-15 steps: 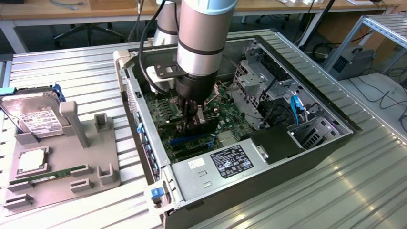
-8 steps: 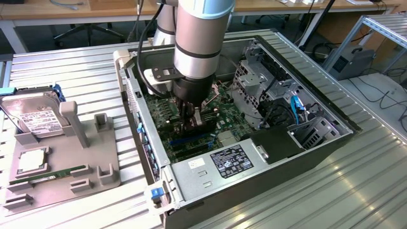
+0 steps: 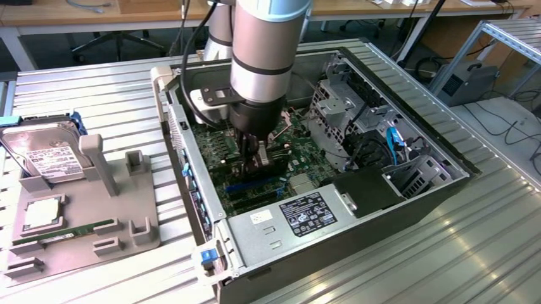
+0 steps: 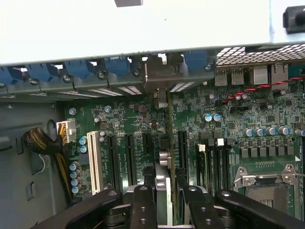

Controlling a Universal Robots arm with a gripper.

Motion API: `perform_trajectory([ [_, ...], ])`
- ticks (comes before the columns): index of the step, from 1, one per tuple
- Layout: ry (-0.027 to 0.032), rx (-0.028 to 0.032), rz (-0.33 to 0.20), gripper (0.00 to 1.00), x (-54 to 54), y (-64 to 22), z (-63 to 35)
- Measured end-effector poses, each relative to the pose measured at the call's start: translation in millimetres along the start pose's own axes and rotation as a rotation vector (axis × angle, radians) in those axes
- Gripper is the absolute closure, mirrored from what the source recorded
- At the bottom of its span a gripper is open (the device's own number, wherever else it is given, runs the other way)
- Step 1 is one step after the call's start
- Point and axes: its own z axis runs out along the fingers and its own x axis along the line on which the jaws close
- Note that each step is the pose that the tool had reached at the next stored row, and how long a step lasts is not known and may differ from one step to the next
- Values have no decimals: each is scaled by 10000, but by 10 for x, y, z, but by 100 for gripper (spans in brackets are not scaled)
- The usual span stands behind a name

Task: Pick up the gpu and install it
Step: 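Insert the gpu into the slot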

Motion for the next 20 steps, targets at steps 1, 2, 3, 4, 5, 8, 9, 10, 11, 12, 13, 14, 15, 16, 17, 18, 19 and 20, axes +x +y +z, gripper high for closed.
perform_trajectory([
  [1, 0, 1, -3, 73, 0, 2, -1],
  [2, -1, 2, -9, 73, -1, 3, -1],
  [3, -1, 3, -22, 73, -1, 3, -1],
  [4, -1, 3, -41, 73, -1, 4, -1],
  [5, 1, 3, -66, 73, -1, 4, 0],
  [8, 1, 6, -149, 73, -4, 4, 11],
  [9, 2, 6, -160, 73, -11, 5, 17],
  [10, 2, 6, -163, 73, -28, 6, 18],
  [11, 1, 6, -167, 73, -36, 6, 18],
  [12, 1, 7, -169, 73, -36, 6, 19],
  [13, 3, 6, -170, 73, -36, 6, 19],
  [14, 2, 6, -170, 73, -36, 7, 19],
  [15, 0, 7, -169, 73, -35, 8, 21],
  [16, 0, 7, -168, 73, -32, 9, 22],
  [17, 0, 7, -168, 73, -29, 10, 22],
  [18, 1, 6, -168, 73, -23, 11, 22],
  [19, 1, 7, -169, 73, -18, 12, 23],
  [20, 0, 7, -168, 73, -13, 14, 23],
])
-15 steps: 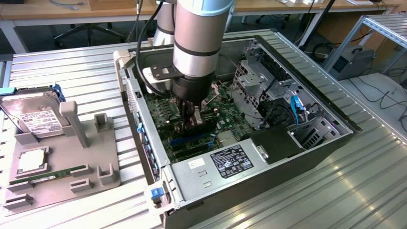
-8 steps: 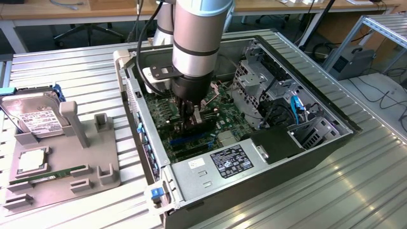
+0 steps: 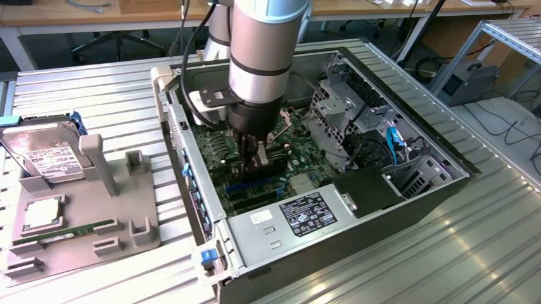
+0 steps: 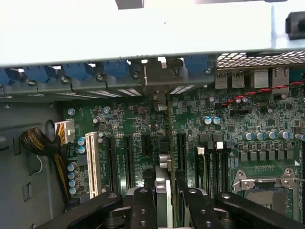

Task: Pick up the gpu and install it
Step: 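Insert the gpu into the slot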

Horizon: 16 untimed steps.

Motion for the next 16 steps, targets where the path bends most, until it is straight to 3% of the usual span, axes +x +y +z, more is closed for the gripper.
perform_trajectory([
  [16, -4, 1, -137, 73, 7, 7, 12],
])
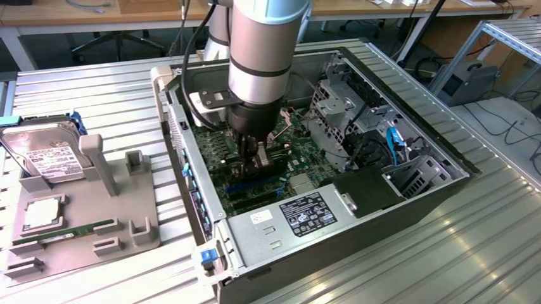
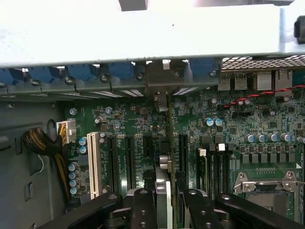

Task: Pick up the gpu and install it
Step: 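Insert the gpu into the slot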

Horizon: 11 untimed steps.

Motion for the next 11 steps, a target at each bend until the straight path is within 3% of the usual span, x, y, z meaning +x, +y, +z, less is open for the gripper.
perform_trajectory([
  [11, -24, 11, -1, 73, -1, 4, -8],
])
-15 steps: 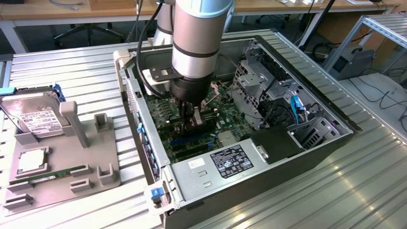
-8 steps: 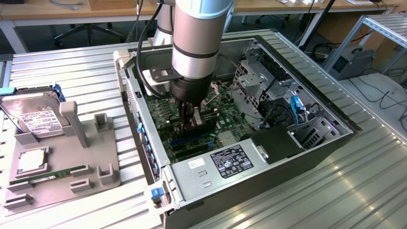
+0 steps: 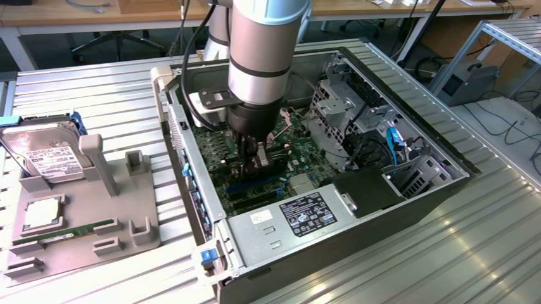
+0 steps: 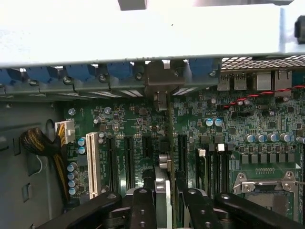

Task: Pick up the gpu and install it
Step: 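Insert the gpu into the slot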

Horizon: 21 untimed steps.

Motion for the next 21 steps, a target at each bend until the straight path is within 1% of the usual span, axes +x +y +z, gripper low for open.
perform_trajectory([
  [5, -5, -1, 0, 73, 0, 1, -4],
  [7, -42, -5, 0, 73, 1, 1, -3],
  [9, -118, -7, 0, 73, 0, 1, 1],
  [10, -138, -7, 0, 73, 0, 1, 1],
  [12, -145, -6, -1, 73, 2, 1, 2],
  [21, -140, -6, -1, 73, 18, 16, 3],
])
